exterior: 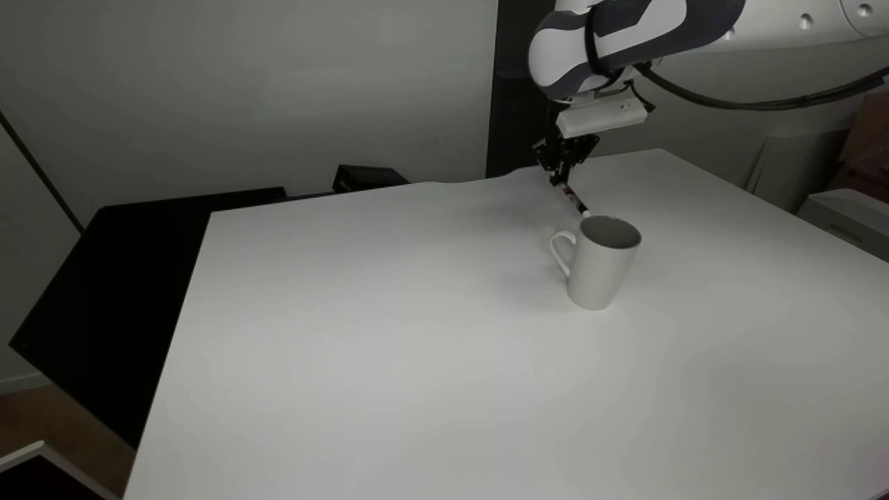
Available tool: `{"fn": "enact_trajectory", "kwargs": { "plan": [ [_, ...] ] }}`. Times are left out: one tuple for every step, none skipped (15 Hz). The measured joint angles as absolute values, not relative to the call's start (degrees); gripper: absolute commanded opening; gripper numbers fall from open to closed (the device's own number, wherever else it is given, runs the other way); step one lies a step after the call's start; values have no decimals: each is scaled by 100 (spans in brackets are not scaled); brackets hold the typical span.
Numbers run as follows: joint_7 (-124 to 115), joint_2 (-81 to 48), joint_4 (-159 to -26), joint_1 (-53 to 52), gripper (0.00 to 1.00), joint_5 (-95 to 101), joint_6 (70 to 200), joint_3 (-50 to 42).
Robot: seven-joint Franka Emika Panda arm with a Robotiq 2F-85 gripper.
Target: Put the black marker inside the mug
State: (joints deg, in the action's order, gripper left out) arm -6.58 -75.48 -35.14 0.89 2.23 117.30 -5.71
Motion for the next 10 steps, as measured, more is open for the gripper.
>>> {"fn": "enact_trajectory", "kwargs": {
  "plan": [
    [-749,-7523,-3480,87,7,235,11779,-632],
    [-822,-7492,-3455,84,7,241,11827,-692],
    [-893,-7462,-3428,79,7,247,11871,-751],
    [-972,-7445,-3387,69,7,259,11949,-817],
    [-1064,-7433,-3351,54,7,275,12059,-883],
    [-1179,-7421,-3319,29,7,307,12210,-959],
    [-1305,-7409,-3290,-7,7,353,12399,-1046],
    [-1419,-7398,-3263,-52,7,385,12580,-1136],
    [-1545,-7384,-3241,-104,7,431,12750,-1233],
    [-1685,-7362,-3229,-163,7,478,12910,-1337]
  ]
}}
